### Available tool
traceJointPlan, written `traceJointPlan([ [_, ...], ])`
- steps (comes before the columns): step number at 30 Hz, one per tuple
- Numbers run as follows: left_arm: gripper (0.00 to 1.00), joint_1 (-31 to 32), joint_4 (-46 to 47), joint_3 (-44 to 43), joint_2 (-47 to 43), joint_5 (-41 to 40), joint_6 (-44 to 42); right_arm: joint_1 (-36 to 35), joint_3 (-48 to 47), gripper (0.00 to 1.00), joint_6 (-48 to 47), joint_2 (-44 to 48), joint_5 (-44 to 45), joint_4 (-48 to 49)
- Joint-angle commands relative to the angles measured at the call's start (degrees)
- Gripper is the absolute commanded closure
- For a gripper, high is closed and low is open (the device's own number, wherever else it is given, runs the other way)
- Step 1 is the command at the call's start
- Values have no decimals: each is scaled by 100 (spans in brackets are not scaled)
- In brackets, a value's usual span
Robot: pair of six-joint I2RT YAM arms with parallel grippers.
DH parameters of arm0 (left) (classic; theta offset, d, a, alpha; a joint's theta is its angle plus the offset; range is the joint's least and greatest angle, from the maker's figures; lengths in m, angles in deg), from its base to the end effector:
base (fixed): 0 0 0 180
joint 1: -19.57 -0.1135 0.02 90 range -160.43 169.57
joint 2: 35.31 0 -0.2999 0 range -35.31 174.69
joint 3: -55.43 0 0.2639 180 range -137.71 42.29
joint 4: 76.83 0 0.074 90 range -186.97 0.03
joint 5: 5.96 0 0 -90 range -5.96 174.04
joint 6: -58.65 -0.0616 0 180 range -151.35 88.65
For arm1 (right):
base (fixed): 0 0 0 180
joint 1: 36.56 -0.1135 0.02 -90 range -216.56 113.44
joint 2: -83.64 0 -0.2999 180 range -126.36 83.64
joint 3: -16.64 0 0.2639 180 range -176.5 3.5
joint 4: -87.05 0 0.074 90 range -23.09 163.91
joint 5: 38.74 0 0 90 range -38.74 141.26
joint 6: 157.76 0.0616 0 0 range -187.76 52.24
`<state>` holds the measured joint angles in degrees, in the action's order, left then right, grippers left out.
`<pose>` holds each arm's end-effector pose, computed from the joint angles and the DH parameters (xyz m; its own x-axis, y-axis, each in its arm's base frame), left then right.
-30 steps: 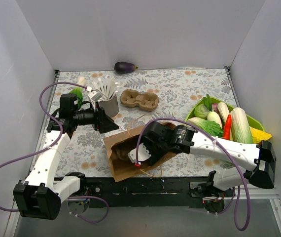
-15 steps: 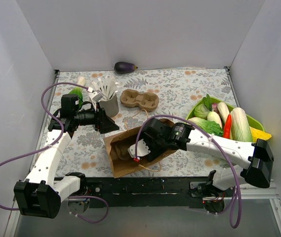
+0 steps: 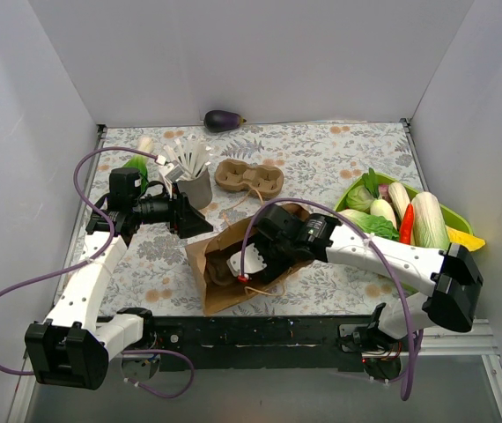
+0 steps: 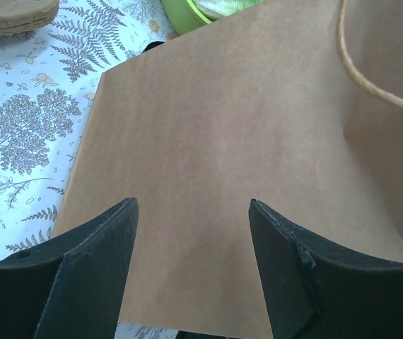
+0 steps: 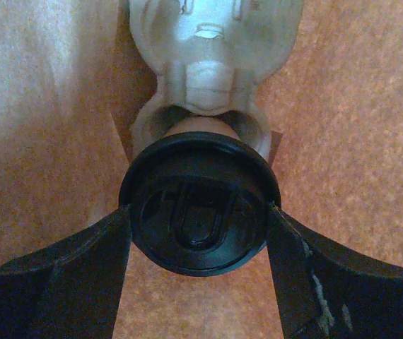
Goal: Pack the takeout coffee
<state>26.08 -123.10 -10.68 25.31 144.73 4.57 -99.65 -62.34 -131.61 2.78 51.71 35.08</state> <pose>0.2070 -0.0777 0.3320 -0.9430 -0.1814 -0.2791 0.1955 0.3767 -0.9055 0.1435 0.2817 0.2914 0.6375 -0.7273 -0.2543 -0.7201 -0.4451 -0.5323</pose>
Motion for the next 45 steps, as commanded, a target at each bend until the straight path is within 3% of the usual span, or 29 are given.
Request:
traceJointPlan([
  [1, 37, 18, 34, 24, 2, -13, -103, 148, -174, 99, -338, -132, -413, -28],
  [9, 37, 18, 43, -20, 46, -162, -129, 437, -376, 99, -479, -483, -669, -344],
  [19, 36, -70, 157, -363, 108, -584, 582, 745, -403, 99, -839, -747, -985, -336],
  [34, 34, -527, -212, -1584, 468, -786, 846, 1009, -2027, 99, -1481, -2021, -1372, -2557],
  [40, 34, -641, -300, -1936, 468, -839, 837, 1079, -2424, 99, -1454, -2417, -1442, -2999],
  [45, 34, -641, -388, -2103, 398, -936, 881, 1150, -2241, 99, -1393, -2522, -1460, -2788],
])
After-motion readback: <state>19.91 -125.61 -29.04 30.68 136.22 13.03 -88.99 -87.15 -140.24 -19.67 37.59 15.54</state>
